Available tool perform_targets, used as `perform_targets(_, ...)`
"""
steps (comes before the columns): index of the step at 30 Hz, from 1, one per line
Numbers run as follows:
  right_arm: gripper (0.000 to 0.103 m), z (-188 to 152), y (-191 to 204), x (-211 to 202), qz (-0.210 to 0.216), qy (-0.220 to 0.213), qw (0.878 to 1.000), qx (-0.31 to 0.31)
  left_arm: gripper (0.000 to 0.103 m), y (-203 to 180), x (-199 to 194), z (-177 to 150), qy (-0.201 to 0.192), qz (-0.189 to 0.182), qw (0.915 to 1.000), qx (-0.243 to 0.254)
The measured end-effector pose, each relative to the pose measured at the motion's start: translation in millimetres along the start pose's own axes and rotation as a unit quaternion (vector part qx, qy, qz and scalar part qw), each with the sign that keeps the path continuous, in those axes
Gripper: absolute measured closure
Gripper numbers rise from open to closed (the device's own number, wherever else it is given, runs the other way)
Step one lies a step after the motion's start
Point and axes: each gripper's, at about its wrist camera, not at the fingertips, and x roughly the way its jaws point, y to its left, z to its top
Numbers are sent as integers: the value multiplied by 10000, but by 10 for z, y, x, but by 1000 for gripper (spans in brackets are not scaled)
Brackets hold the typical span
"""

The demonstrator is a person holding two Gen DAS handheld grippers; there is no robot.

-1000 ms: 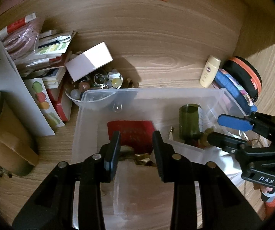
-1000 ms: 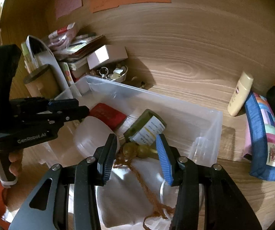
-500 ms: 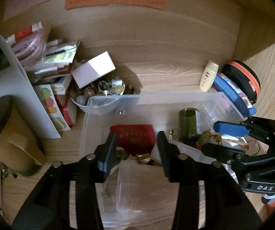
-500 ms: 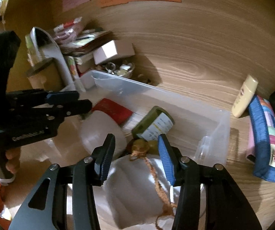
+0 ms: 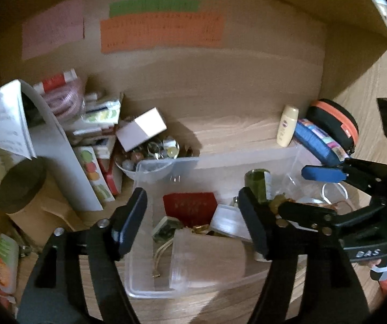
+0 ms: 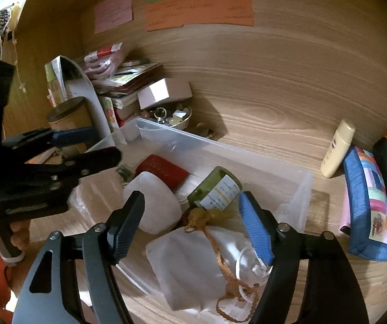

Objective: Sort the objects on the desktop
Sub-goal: 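Open both tools to release the block and pendant into the clear box, then move the right tool to the pink round device while the left tool approaches the white seashell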

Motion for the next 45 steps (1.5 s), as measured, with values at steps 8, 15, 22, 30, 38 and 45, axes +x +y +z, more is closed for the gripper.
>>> perform_targets(8,30,40,73,-244,26,-210,9998,-38,9,-31,-313,-1,-393,254,9988,104)
perform_targets(15,19,-45,204,-628,55,-576,9981,-191,3,-26,-536,-51,-466,423,9980,57)
perform_targets(22,18,-242,318,-855,8,-618,9973,-389,1,-6,-732,-208,-399,687,9968,92)
perform_targets(30,18,-493,493,-914,281,-414,9970,-597,1,46,-854,-467,-102,777,9969,-85)
perform_targets(38,18,-713,765,-835,791,-144,9934,-815,1,131,-929,-825,374,794,9957,-282)
perform_targets(45,18,-853,913,-634,1316,275,9876,-812,1,91,-1030,-1100,642,594,9956,-332)
